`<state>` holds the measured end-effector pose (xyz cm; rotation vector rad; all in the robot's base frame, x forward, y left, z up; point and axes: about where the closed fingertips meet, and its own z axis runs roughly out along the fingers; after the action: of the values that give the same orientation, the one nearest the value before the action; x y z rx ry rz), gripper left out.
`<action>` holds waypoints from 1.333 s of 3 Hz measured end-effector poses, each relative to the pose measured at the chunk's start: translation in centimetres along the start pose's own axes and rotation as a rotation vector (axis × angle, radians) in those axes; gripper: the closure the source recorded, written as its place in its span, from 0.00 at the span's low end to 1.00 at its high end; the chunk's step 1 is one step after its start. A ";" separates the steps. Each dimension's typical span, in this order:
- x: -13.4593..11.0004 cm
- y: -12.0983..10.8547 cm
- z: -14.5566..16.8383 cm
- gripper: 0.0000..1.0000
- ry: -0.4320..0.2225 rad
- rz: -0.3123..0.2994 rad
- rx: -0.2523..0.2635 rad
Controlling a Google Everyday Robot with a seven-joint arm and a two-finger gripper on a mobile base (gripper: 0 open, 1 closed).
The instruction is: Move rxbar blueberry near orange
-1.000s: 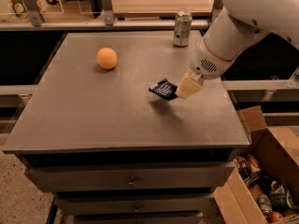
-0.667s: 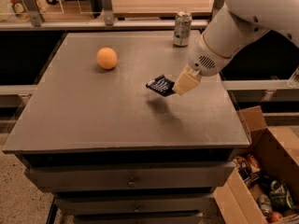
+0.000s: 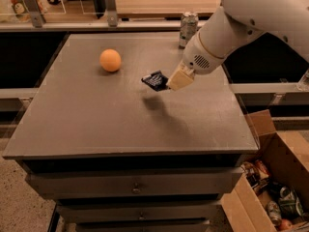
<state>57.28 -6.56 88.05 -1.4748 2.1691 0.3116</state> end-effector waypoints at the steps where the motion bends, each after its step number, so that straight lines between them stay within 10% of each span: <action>1: -2.0 -0.5 1.6 1.00 -0.038 -0.024 0.005; 4: -7.4 -2.5 6.8 1.00 -0.092 -0.084 0.063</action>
Offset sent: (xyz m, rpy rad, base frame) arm 0.0481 0.0750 -0.0062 0.0656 -0.1186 0.0773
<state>63.56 1.49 86.31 -1.4829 2.0202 0.2743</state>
